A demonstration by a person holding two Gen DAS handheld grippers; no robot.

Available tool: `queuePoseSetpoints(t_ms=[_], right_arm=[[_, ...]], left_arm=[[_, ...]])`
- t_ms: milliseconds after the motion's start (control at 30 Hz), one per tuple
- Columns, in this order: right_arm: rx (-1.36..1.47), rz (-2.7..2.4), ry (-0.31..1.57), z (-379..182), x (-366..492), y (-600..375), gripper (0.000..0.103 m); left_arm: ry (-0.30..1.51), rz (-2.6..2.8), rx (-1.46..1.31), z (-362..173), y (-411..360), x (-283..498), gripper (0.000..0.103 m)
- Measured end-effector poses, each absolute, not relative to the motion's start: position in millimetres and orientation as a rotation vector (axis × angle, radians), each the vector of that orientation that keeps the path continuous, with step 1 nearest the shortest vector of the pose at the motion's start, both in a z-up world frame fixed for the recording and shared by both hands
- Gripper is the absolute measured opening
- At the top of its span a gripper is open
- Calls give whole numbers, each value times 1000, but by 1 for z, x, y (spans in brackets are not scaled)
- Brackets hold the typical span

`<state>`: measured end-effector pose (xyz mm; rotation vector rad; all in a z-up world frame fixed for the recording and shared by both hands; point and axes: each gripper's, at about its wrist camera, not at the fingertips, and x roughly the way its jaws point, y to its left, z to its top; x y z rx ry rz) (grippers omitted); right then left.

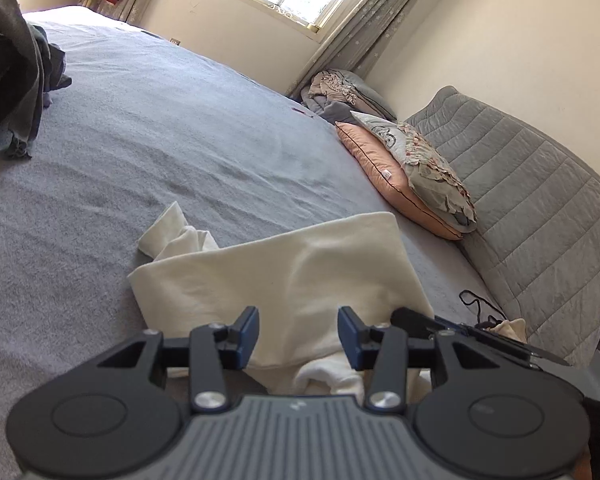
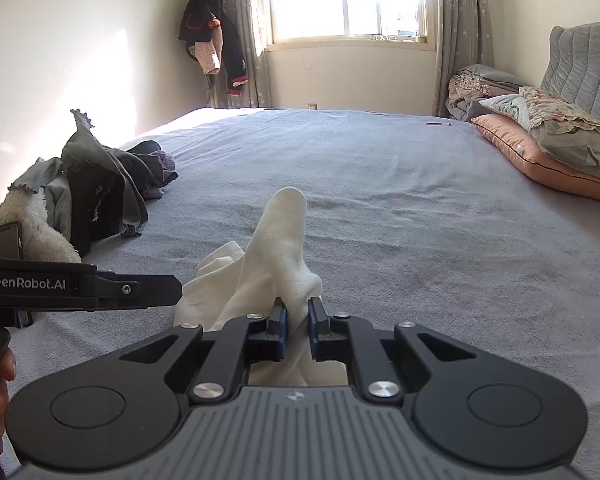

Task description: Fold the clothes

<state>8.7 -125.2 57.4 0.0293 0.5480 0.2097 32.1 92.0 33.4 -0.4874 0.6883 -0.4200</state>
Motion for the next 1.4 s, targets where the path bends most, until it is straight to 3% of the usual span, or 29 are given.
queuePoseSetpoints(t_ms=[233,333,433,967,1400], right_arm=[[68,171,526,62,9,-145,12],[67,155,514,63,8,-148,12],[50,112,484,65,8,-155,12],[91,-125,358,79,9,-220,11],[41,-174,294,82,46,-235,11]], left_arm=[[771,-527,-480,13,60,41,42],[772,-509,-409,8,47,39,21],[747,-462,-347,10,43,35,15],[621,-210,-245,41,85,48,12],[528,-176,-234,76,89,107,12]])
